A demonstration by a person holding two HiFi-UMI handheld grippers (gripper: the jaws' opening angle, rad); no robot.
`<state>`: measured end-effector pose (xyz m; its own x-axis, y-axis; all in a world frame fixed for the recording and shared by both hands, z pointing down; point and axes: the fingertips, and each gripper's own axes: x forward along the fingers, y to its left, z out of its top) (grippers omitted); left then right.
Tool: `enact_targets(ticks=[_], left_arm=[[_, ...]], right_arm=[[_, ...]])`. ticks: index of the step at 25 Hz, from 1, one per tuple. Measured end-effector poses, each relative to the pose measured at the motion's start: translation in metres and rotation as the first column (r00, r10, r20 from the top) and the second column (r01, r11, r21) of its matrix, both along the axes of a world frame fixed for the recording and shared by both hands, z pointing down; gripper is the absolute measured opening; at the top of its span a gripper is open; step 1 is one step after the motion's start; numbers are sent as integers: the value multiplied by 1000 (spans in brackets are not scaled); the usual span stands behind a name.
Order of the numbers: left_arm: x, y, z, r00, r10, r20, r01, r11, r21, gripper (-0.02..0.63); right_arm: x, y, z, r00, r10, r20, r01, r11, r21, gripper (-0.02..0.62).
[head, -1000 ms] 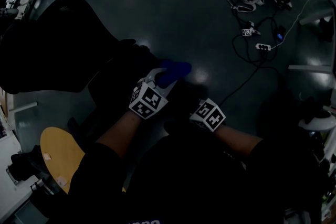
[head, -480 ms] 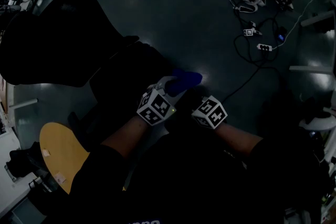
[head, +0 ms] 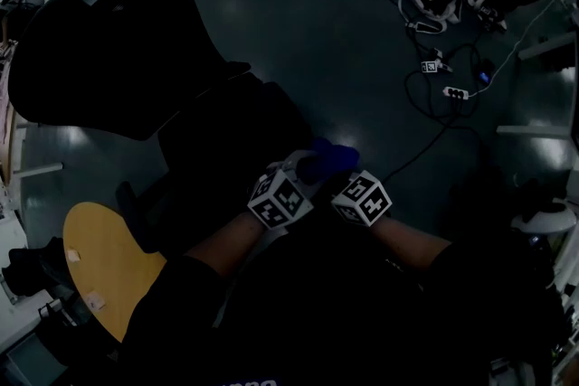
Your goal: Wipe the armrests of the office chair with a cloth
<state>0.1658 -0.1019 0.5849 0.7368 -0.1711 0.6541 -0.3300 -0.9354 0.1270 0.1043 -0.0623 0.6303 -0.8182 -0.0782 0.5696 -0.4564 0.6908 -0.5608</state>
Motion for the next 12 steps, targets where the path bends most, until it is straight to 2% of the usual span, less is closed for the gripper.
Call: enact_targets(ticks=[7, 12], left_arm=[[-7, 14, -9, 997, -55, -46, 55, 998, -4, 109], [-27, 0, -40, 977, -183, -109, 188, 981, 39, 109]], right_arm=[[-7, 9, -15, 995, -100, 20, 99, 993, 66, 5], [-19, 13, -35, 979, -200, 48, 194, 975, 110, 5]])
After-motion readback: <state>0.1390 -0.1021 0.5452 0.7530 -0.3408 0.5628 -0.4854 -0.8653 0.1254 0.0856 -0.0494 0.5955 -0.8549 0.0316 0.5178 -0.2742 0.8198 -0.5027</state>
